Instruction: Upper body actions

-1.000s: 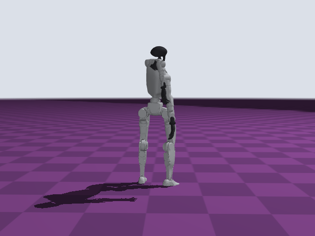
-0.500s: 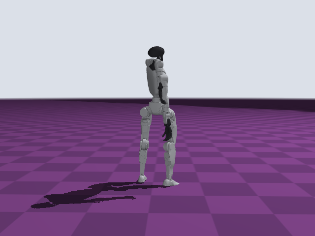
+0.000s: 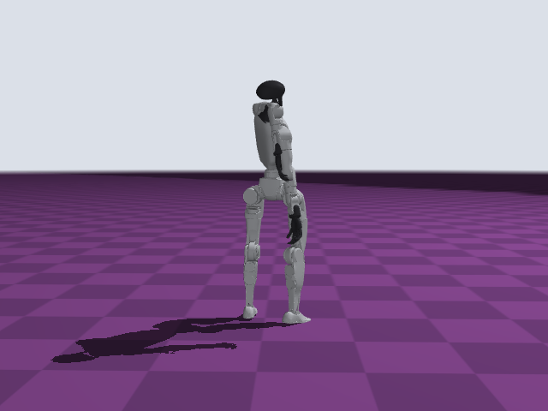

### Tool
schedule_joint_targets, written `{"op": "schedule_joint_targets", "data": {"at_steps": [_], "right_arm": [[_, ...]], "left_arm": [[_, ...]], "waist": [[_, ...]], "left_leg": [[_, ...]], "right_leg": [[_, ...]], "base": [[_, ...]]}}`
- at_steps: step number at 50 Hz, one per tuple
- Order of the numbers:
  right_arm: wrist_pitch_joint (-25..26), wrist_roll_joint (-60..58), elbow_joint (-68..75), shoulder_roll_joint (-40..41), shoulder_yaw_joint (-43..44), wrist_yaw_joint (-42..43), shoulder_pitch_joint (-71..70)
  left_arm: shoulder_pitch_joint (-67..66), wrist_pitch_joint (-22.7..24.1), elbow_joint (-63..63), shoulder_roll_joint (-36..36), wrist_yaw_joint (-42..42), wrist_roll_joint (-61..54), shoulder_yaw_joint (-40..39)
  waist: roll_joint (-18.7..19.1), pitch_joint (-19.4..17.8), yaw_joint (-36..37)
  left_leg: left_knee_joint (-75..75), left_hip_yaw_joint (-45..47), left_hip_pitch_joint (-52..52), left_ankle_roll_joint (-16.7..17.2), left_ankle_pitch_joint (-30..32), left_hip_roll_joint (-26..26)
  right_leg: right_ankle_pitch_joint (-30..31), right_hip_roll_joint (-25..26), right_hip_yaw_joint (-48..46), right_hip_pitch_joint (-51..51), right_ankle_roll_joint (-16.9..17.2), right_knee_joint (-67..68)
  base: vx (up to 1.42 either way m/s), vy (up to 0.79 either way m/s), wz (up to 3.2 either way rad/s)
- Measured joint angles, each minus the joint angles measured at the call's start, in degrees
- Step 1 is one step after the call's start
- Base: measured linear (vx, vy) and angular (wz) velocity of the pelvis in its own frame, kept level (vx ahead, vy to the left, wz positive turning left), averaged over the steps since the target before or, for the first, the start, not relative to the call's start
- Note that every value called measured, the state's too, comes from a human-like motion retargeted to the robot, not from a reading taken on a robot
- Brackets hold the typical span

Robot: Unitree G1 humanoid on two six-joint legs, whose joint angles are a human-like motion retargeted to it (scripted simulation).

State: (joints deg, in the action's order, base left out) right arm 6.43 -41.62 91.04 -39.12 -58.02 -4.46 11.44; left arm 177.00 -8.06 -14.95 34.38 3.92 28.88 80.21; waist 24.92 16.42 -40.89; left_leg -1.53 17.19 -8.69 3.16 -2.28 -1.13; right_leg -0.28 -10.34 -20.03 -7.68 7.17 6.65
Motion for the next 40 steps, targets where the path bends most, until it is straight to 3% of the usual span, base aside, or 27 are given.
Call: {"op": "schedule_joint_targets", "data": {"at_steps": [10,40], "right_arm": [[-1.1,1.9,-0.1,0.1,3.8,-1.3,0.6],[-1.3,2.4,0.9,-0.3,3.4,-1.9,-0.2]], "left_arm": [[0.0,0.1,-0.3,0.0,-1.2,-3.1,0.0],[0.0,-1.4,-0.1,0.0,0.1,-2.1,0.0]], "waist": [[-0.1,0.4,0.2],[0.1,0.0,-0.1]], "left_leg": [[-0.4,-0.6,0.2,-0.2,-0.4,0.6],[-0.3,-0.2,-0.4,-0.6,0.0,1.2]], "right_leg": [[0.2,0.9,-1.0,0.3,-0.9,-1.2],[0.5,1.1,-0.6,-0.5,-1.5,-1.3]], "base": [[0.00,0.00,0.00],[0.00,0.00,0.00]]}}
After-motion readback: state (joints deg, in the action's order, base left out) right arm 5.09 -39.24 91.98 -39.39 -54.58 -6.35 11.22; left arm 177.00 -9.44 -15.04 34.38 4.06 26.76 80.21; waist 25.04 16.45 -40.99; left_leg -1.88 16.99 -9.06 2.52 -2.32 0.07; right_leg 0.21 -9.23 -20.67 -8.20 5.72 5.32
